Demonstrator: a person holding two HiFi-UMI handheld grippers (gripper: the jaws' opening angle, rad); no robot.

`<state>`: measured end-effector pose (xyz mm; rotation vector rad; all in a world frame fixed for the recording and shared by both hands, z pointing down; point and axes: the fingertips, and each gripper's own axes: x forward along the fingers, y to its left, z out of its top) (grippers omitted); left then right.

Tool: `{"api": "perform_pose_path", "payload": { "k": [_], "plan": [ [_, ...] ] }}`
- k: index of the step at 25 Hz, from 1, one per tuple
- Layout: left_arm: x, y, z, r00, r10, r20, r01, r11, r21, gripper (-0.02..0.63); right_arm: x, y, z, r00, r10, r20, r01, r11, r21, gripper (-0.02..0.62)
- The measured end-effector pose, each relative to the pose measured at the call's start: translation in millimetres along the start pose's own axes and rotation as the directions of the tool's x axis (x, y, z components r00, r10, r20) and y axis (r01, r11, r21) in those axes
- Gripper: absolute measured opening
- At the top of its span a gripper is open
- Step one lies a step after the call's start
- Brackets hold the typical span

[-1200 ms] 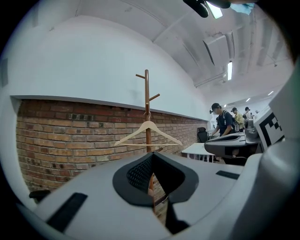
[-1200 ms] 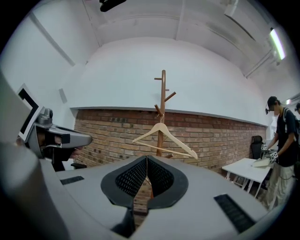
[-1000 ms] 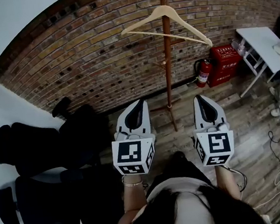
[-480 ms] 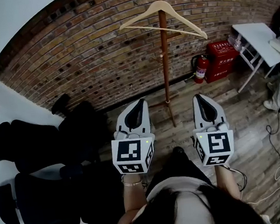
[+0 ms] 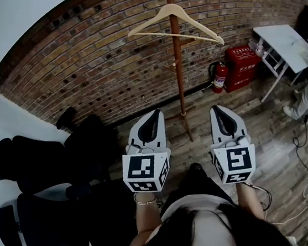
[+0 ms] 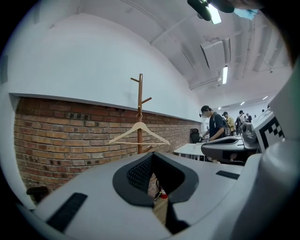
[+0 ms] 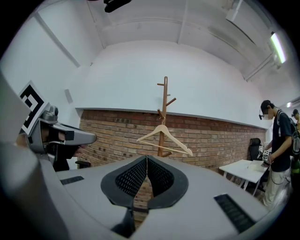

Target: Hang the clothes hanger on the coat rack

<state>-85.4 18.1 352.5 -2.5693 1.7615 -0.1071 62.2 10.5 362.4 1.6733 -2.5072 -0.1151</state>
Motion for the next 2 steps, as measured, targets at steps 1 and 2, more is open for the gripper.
{"api": "perform_pose_path", "payload": {
  "k": [1, 2],
  "plan": [
    [2.6, -1.2, 1.2, 1.000, -0.001, 0.000, 0.001, 1.000, 0.005, 0.011, 1.4, -2.0, 0.3, 1.000, 0.000, -0.001, 0.000, 1.000, -0.002, 0.038],
    [5.3, -2.4, 2.3, 1.000, -0.002, 0.000, 0.002, 1.000, 0.010, 0.011, 2.7, -4.1, 0.5, 1.000, 0.001, -0.001, -0.001, 1.000, -0.003, 0.038]
  ]
}}
